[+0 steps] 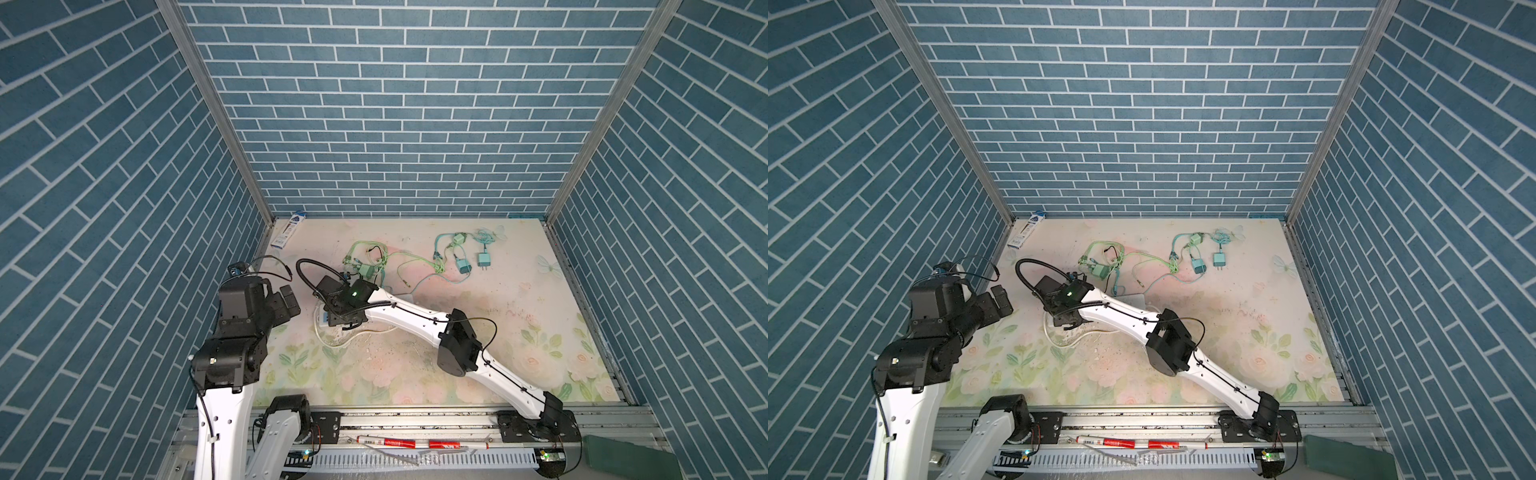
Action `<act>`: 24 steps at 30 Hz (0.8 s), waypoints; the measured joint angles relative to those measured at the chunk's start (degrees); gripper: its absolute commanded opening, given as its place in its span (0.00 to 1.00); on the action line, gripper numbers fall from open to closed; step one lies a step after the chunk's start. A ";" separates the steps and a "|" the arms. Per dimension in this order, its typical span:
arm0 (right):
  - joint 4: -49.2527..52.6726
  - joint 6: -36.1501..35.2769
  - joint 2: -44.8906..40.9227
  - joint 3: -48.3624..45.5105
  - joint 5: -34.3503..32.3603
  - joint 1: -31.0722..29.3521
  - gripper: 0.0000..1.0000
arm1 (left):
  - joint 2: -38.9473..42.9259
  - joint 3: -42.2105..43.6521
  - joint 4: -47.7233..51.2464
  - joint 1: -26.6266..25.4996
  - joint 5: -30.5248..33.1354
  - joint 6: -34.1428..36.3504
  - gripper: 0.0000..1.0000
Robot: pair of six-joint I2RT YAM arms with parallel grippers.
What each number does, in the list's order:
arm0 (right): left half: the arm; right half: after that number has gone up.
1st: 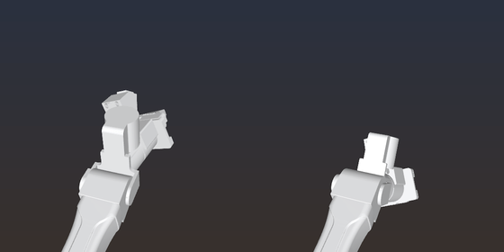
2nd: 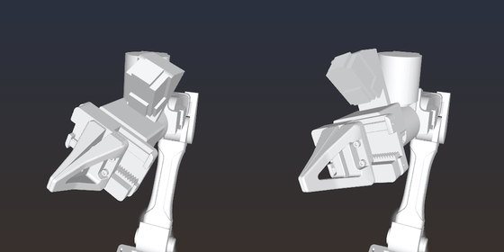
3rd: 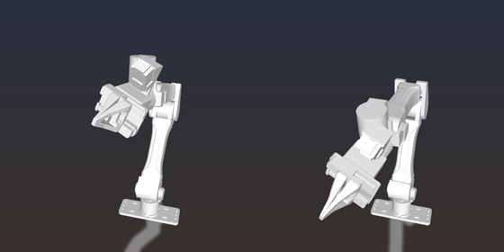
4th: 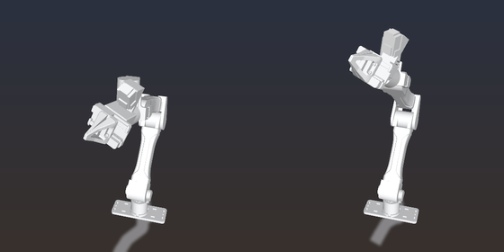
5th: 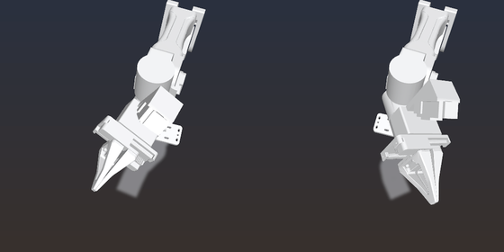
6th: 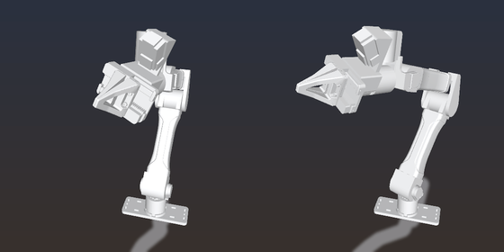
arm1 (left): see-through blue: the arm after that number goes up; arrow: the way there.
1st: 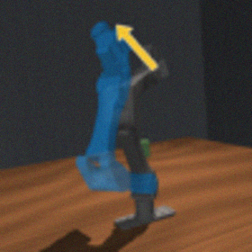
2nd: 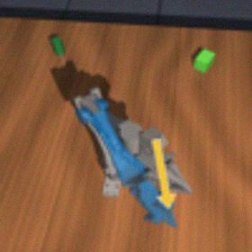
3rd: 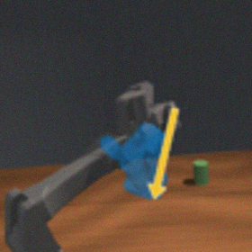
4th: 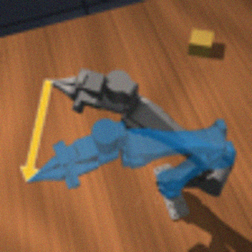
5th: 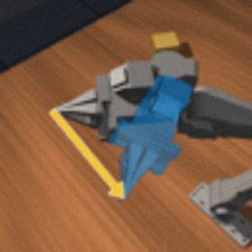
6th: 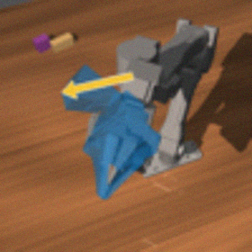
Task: Insert the plug
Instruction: 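Push the white charger down into the power strip socket with the right gripper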
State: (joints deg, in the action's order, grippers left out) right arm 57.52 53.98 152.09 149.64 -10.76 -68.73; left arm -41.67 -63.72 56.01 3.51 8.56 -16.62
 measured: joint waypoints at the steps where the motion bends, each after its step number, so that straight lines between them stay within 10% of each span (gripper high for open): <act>1: -0.04 0.00 -0.07 0.00 0.13 0.07 0.71 | 0.00 0.00 0.07 0.00 0.00 0.07 1.00; 24: -6.64 -2.01 -7.50 -9.22 9.20 2.45 0.78 | -0.76 1.53 0.35 0.02 -0.76 0.81 1.00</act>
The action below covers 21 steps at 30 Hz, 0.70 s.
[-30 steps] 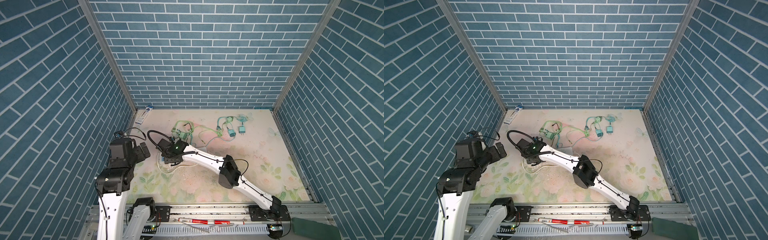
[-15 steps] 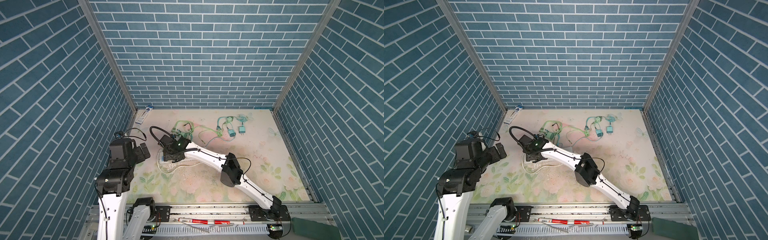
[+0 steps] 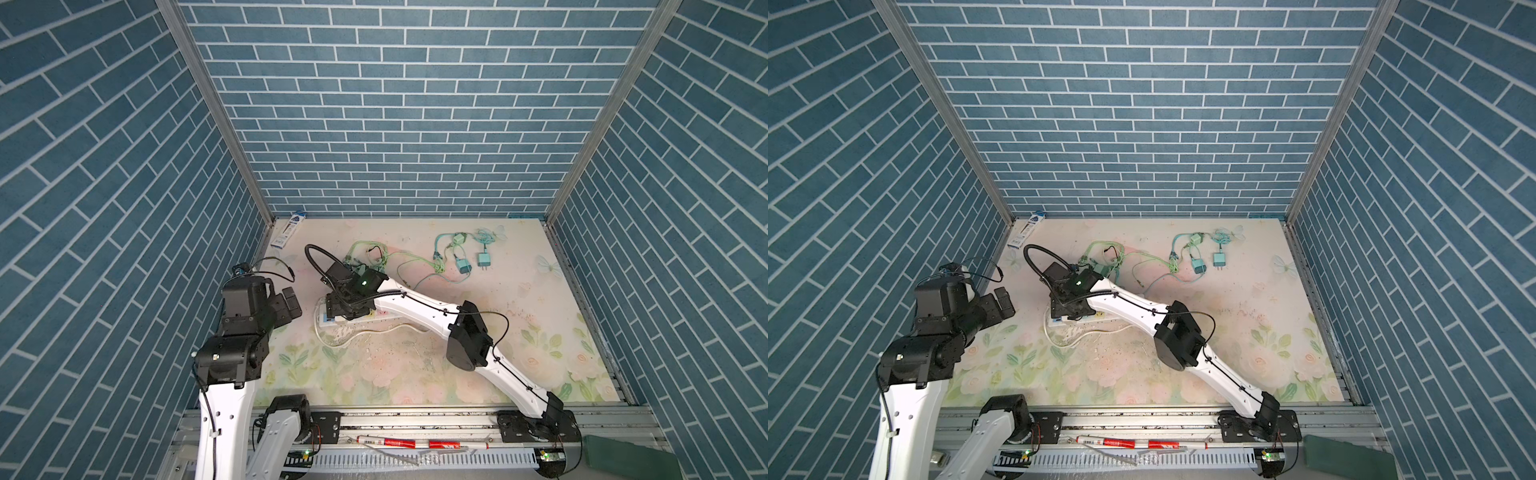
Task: Insert the plug
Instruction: 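Push the white charger down into the power strip socket with the right gripper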
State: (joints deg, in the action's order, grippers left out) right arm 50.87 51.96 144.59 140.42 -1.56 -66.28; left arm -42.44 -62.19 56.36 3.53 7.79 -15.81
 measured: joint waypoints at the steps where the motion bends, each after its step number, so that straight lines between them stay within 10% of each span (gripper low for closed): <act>1: -0.50 -0.02 -0.92 -1.46 0.13 0.07 0.79 | -0.17 0.22 0.00 0.00 -0.24 0.00 0.99; 21: -12.61 -2.99 -18.82 -21.64 3.74 5.81 0.80 | -5.27 2.47 0.68 0.00 -12.94 -2.75 0.99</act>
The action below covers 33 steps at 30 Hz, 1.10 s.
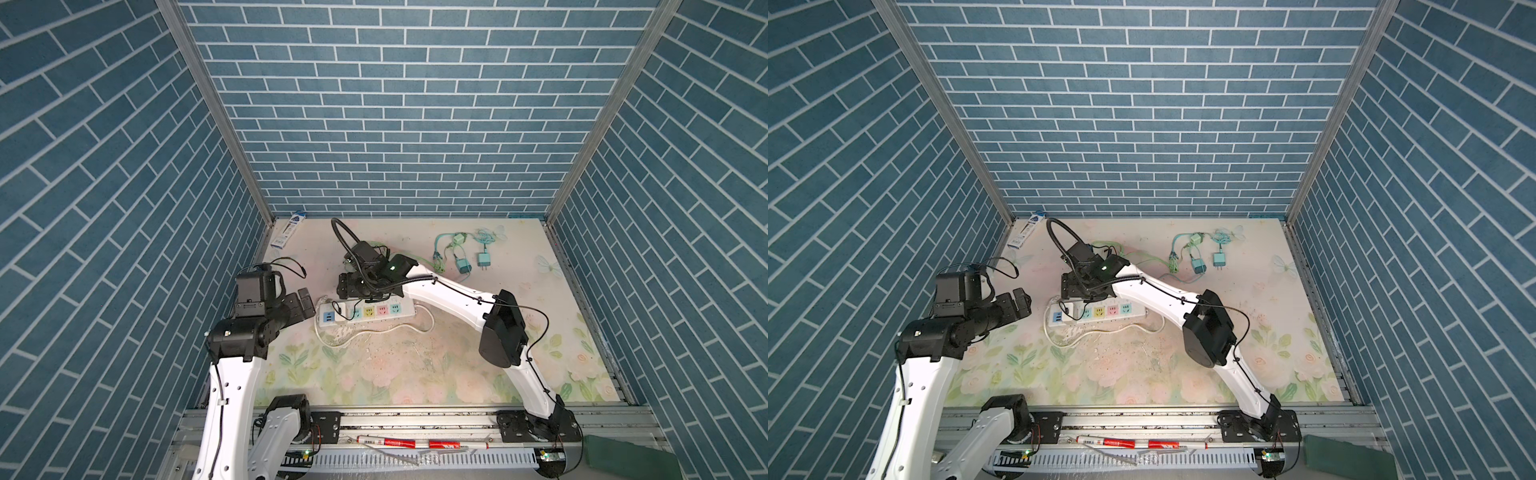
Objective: Insert the plug
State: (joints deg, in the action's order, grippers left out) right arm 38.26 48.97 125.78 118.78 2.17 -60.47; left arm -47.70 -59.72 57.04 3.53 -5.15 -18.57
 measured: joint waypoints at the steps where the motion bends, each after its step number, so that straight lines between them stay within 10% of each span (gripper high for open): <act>1: -0.57 0.00 -1.60 -2.19 -0.20 0.61 0.80 | -0.24 0.24 -0.04 -0.02 -0.59 -0.46 0.99; 12: -7.87 -1.05 -20.41 -25.16 -1.55 11.50 0.79 | -5.84 5.64 -3.89 -0.66 -6.82 -7.02 0.96; 33: -12.50 -8.68 -22.27 -32.46 15.19 27.89 0.75 | -21.84 6.23 -8.70 -15.98 1.42 -17.22 0.88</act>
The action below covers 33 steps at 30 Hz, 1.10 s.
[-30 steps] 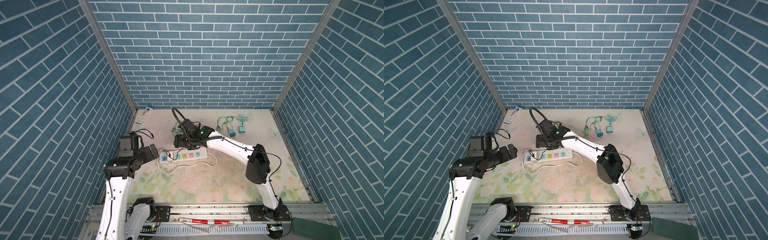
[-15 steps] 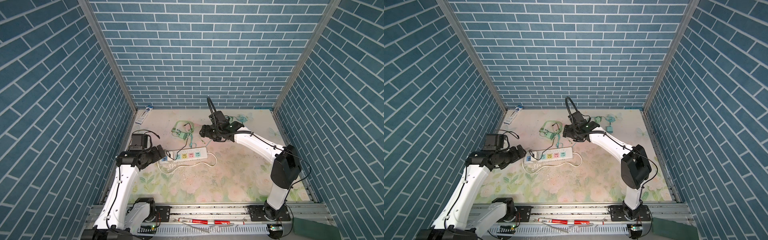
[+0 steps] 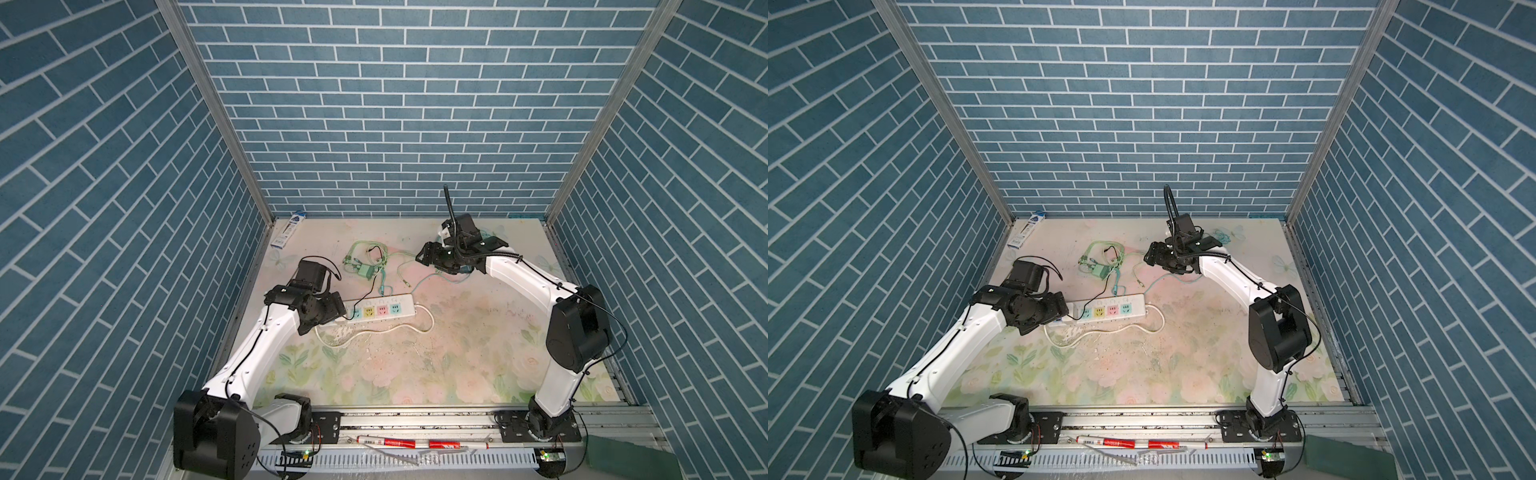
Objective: Insert the plug
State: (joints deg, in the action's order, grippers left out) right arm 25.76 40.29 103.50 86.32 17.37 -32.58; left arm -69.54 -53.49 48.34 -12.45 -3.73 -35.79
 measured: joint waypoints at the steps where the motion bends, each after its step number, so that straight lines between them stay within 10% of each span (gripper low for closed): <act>1: -0.13 -0.15 0.00 0.00 0.52 0.22 0.74 | -0.98 -0.46 -0.26 -0.61 0.13 -0.04 0.88; 33: -1.36 -1.81 -0.26 -3.26 5.14 6.71 0.72 | -15.58 -8.07 1.33 -7.89 6.47 0.96 0.67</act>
State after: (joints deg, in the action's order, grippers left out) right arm 24.40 38.48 103.24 83.07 22.50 -25.87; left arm -85.12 -61.56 49.67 -20.34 2.74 -34.83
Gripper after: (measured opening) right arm 0.727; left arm 0.689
